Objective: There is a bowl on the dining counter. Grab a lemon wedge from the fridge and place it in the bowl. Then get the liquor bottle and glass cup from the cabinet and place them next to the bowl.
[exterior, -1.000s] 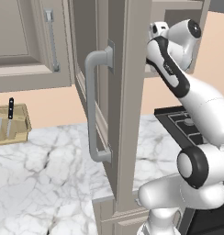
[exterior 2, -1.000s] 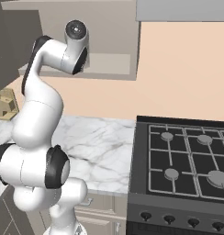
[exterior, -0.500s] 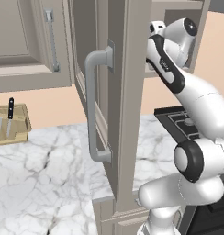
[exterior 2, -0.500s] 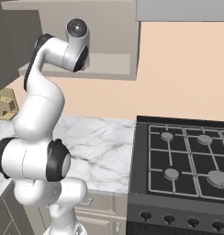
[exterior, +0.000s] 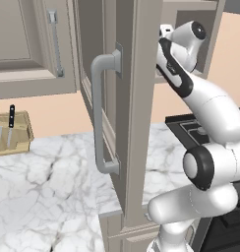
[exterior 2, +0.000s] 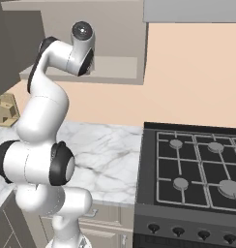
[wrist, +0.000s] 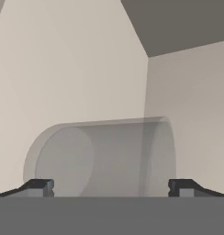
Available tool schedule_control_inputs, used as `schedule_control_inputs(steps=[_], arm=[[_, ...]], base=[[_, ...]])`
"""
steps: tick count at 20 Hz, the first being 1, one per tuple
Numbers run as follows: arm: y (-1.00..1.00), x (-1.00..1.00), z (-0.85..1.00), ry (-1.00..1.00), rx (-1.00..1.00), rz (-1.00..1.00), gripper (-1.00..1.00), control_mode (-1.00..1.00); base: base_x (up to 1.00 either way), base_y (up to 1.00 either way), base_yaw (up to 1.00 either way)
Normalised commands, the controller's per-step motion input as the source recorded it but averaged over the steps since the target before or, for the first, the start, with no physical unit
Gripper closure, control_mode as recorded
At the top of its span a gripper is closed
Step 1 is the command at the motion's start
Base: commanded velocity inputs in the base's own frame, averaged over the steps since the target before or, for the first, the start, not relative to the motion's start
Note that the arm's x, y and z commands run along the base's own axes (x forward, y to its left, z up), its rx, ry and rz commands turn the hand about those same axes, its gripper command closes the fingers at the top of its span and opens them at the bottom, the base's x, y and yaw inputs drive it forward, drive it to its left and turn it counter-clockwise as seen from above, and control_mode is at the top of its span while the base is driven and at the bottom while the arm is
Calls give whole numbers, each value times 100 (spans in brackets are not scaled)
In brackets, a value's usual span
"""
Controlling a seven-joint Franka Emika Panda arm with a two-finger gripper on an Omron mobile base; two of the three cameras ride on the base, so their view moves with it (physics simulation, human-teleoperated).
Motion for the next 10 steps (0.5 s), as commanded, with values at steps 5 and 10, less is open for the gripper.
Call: schedule_control_inputs(steps=[5,10], arm=[[2,15,-2,0,0,0,-100,-100],[0,15,0,0,0,0,-100,-100]], base=[[0,0,0],[0,0,0]])
